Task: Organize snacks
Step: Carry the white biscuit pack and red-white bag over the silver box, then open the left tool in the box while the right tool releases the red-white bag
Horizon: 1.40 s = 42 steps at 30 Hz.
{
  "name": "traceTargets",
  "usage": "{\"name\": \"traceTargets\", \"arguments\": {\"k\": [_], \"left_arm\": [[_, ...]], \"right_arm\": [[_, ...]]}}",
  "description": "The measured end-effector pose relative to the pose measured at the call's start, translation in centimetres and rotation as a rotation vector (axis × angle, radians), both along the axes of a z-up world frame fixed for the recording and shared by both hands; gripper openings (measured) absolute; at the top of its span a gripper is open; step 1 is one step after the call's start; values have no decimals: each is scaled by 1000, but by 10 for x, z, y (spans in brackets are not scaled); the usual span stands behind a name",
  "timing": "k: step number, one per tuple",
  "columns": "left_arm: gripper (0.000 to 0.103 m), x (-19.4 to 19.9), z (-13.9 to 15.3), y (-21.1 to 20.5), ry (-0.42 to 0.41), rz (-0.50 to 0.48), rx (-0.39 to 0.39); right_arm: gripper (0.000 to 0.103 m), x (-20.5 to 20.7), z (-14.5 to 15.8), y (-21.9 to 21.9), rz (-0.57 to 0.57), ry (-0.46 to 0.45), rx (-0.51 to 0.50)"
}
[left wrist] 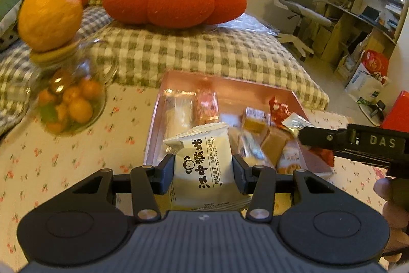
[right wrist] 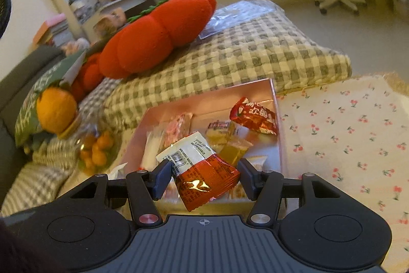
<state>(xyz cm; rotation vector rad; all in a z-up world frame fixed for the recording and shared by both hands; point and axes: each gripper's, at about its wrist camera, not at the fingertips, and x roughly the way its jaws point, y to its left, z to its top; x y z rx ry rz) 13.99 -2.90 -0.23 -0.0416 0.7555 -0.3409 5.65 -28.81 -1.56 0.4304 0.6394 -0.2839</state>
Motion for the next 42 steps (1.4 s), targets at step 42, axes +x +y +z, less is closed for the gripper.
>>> {"name": "traceTargets", "arguments": {"k": [42], "left_arm": [[73,58,-27,-23,-9,-35,101]], "right_arm": [[75,104,-29,-25,-47,117,-8]]}}
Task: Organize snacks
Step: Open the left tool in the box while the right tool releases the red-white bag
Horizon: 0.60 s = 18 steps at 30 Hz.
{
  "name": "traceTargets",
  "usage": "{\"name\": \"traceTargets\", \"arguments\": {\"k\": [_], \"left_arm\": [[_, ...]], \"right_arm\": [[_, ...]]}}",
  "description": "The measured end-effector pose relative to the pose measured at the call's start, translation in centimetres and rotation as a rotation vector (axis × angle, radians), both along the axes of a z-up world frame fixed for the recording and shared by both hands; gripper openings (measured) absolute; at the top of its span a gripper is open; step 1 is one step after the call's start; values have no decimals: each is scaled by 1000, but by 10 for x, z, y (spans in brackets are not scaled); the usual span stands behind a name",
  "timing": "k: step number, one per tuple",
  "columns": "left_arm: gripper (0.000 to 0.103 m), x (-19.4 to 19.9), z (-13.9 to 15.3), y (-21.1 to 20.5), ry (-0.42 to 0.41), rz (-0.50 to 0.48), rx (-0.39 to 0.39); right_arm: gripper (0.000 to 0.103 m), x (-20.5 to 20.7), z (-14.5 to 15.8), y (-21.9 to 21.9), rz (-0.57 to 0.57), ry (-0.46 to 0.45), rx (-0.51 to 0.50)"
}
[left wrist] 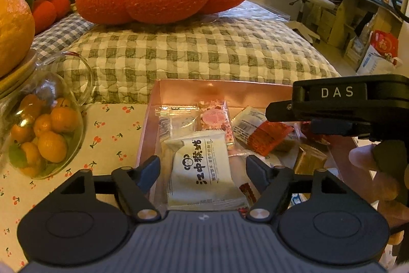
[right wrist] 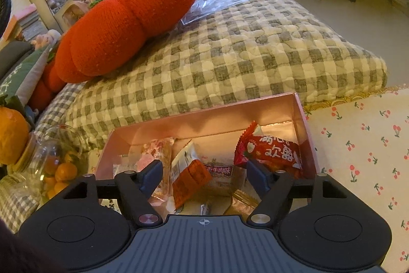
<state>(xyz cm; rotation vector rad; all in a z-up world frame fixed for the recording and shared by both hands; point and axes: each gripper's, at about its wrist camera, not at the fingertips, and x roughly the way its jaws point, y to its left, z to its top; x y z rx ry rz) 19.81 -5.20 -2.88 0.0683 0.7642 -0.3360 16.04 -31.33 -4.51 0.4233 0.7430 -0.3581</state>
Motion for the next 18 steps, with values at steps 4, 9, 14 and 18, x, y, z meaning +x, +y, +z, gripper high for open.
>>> {"name": "traceTargets", "arguments": {"k": [4,9,14,18], "left_arm": [[76,-5,3,2,6,-9,0],[82,-15,10,5,2,-13,-1],[85,-27,18,7,3,-12,-6],[88,-40,24,10,5,-12,-11]], "right_arm": [[78,-6,5,5,0,8,-5],[82,-17,15,12,7,9,-17],[82,-31,28,20,9,6,-20],[83,-44,37,25,11,4,-25]]}}
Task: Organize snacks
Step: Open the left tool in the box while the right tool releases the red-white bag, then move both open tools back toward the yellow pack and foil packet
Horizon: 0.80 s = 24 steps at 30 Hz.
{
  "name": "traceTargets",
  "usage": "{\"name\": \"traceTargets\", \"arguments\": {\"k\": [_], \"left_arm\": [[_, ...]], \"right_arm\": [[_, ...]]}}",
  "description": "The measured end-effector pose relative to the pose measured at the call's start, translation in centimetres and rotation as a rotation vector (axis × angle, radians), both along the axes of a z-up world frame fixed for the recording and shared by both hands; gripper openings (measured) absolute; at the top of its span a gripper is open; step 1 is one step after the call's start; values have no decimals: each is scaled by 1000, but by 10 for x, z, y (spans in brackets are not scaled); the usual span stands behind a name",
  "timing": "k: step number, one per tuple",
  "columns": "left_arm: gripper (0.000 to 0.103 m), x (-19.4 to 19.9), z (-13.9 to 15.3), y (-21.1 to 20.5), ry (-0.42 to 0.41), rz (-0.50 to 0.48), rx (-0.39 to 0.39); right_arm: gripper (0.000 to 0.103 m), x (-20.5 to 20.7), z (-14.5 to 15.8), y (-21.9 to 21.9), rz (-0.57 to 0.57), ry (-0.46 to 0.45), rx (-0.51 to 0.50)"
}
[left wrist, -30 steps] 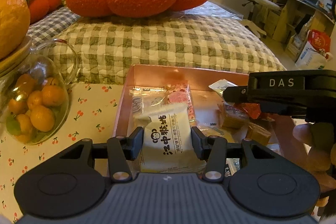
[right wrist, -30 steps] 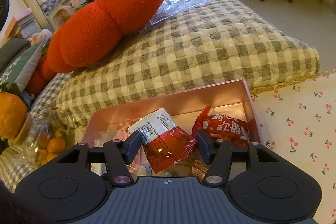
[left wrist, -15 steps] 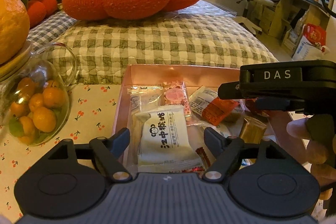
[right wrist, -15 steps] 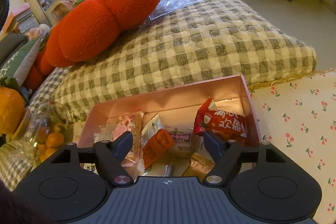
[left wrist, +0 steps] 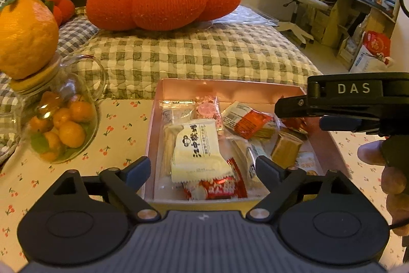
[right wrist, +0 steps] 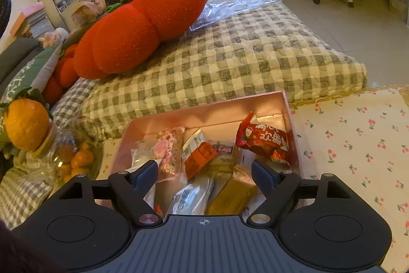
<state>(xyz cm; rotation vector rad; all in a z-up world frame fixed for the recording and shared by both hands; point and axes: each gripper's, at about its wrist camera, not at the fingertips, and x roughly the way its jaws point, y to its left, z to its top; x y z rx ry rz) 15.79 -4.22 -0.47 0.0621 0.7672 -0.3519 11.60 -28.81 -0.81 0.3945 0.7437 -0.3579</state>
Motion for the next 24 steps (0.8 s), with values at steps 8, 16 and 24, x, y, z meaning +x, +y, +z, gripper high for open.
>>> {"name": "traceTargets", "arguments": {"k": [8,16,24], "left_arm": [[93,-28,5,2,8,-20,16],[97,-57,4,2,20,-38,34],[99,-82,-1,-1,32,-58,65]], "right_arm": [[83,-37,13,8,-16,12,-8],[90,-76,17,19,-7,41,-52],[91,-108,14,37,28,86,-98]]}}
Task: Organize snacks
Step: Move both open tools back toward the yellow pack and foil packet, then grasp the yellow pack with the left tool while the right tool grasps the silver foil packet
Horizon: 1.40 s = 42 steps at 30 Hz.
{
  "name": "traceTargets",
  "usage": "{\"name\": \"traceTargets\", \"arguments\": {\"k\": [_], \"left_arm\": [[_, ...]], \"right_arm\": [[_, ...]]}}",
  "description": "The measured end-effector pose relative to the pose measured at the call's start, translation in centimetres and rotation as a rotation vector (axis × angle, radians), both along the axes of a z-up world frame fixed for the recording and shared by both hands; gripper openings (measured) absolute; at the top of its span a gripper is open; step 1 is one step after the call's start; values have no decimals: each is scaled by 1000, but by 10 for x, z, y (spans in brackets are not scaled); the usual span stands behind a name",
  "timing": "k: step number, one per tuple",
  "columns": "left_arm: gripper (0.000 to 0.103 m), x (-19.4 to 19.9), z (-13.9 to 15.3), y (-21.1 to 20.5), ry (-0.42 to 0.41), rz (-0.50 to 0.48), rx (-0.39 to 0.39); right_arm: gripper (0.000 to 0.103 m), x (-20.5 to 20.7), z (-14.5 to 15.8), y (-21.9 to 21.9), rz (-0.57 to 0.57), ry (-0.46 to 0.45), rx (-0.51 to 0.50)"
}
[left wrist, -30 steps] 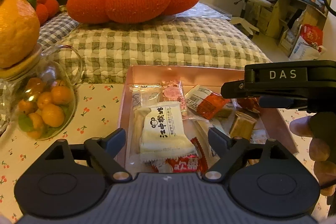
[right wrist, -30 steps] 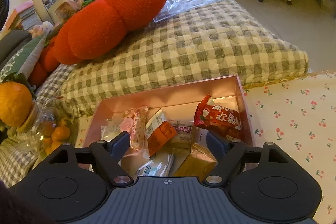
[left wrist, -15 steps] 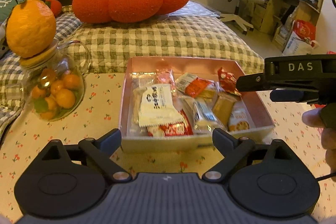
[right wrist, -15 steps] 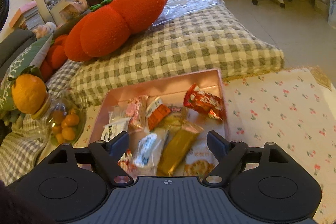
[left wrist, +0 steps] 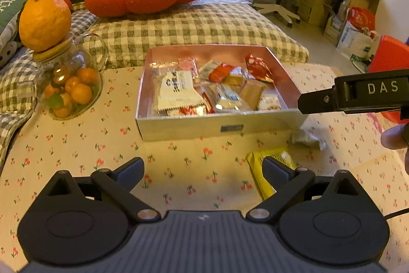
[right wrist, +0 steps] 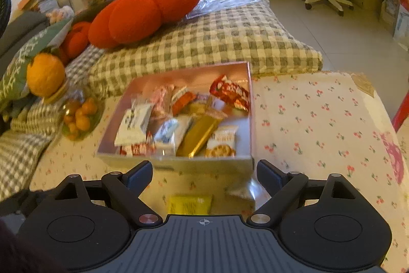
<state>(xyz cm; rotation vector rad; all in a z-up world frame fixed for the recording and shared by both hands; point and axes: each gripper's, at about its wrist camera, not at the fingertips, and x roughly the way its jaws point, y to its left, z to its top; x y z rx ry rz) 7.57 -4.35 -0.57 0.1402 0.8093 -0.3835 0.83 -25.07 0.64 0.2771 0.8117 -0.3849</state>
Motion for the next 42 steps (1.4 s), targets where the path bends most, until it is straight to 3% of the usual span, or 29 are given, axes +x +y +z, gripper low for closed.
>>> {"name": "traceTargets", "arguments": {"k": [16,24,32,38,42], "left_arm": [[101,-27,-12,0,11,-41,-12],[101,-28,-25,-3,61,-41,-23],[100,-33,-36,-25,65,-71,-48],[96,-28,-42,-43,80,-54,-92],[85,-25,-45,-57,74,-44,-113]], "right_arm": [[91,-42,-27,1,1,78,-48],[91,-59,-38,-12,6,132,-95],[91,-69,-52,-25,-2,195,-147],[91,-70,-59,-38,-12,210,-140],[91,-69,-57,-48,7,148,-122]]}}
